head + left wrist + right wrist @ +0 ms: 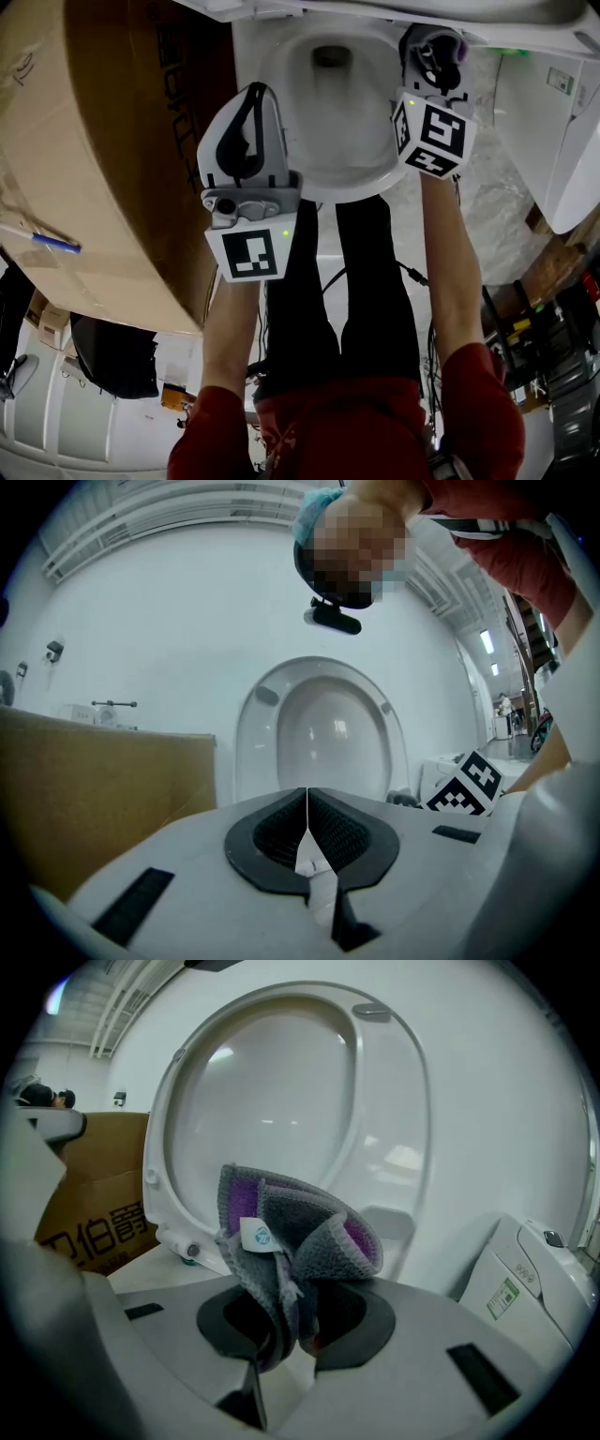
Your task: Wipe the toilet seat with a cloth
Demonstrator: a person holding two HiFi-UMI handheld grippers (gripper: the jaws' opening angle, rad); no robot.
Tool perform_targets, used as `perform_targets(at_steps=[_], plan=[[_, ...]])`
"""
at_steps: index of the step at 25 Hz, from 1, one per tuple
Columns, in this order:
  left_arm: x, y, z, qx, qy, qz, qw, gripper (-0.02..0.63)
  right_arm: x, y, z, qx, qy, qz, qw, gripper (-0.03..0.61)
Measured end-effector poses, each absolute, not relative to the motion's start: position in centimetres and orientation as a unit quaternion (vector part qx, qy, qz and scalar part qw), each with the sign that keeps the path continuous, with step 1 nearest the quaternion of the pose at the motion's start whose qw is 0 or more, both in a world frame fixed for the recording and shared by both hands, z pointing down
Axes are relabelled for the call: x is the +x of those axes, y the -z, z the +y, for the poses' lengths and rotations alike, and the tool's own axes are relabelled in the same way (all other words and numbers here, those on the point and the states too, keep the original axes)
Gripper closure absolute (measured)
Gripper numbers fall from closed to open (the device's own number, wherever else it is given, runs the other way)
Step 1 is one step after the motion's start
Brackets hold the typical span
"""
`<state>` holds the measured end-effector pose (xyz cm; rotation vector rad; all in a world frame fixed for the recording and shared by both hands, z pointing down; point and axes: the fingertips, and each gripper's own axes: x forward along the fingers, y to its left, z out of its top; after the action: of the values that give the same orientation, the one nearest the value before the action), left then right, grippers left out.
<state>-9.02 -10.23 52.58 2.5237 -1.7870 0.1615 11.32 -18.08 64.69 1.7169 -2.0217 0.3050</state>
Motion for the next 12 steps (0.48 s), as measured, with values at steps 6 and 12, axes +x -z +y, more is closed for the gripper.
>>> perform_targets(at_steps=[6,12], plan=[[-12.3,-53.7,-9.7,0.795,-0.077,-0.601,0.027,0.597,7.5,-65.9,-17.9,0.607,-0.144,-0.743,0.245,0.489],[-16.1,-55.0,-8.9,0.762,-0.078,-0.64,0.061,0.597,2.2,-67.3,-18.0,0.567,-0.155,-0.764,0.267,0.489]])
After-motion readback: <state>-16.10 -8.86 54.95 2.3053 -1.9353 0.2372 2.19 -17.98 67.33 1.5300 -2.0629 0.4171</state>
